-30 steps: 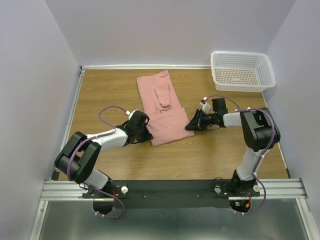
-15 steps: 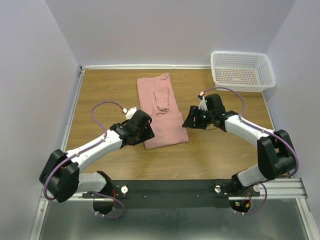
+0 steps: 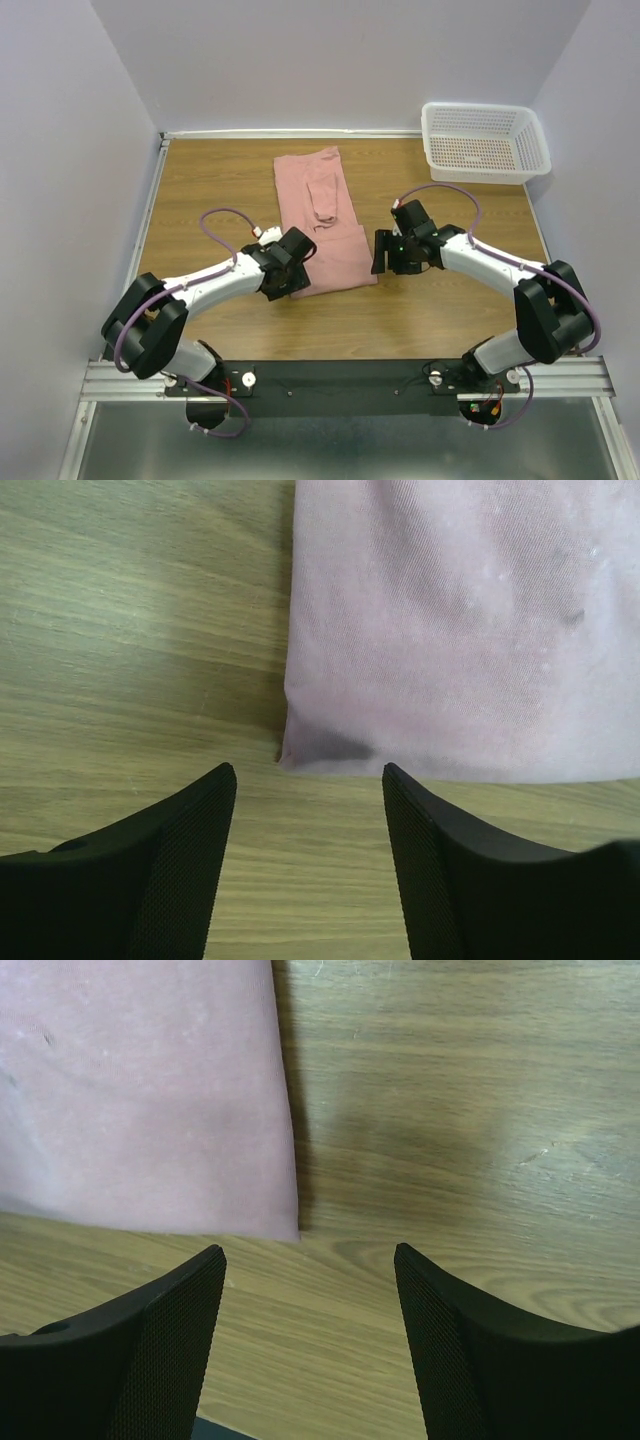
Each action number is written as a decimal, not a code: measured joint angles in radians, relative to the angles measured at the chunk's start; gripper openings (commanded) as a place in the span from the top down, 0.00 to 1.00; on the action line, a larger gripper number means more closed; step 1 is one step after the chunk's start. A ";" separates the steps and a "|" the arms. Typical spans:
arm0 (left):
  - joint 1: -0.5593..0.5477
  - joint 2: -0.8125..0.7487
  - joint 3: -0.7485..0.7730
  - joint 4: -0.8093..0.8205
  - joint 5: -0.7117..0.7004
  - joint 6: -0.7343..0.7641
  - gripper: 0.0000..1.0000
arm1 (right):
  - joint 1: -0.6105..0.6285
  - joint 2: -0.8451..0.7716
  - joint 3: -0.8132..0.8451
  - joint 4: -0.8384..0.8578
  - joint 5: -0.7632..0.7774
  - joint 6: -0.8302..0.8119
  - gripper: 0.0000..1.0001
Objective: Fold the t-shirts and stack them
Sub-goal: Fold the tshirt
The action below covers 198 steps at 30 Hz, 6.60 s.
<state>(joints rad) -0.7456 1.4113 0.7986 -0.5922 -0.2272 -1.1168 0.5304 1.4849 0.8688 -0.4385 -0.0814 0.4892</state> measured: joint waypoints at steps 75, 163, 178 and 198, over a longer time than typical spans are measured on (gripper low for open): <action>-0.023 0.026 -0.061 0.092 0.035 0.130 1.00 | 0.184 0.283 0.174 -0.086 0.132 0.101 0.99; 0.463 0.145 -0.004 0.534 0.213 0.396 1.00 | 0.051 0.605 0.758 0.117 0.017 -0.338 0.99; 0.468 0.150 -0.022 0.621 0.174 0.356 1.00 | 0.051 0.620 0.698 0.281 0.006 -0.321 0.91; 0.470 0.021 -0.004 0.601 0.095 0.361 0.32 | 0.051 0.630 0.731 0.288 -0.048 -0.305 0.37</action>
<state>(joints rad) -0.2760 1.4322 0.7948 0.0086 -0.1318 -0.7559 0.5812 2.1147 1.6001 -0.1509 -0.1291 0.1841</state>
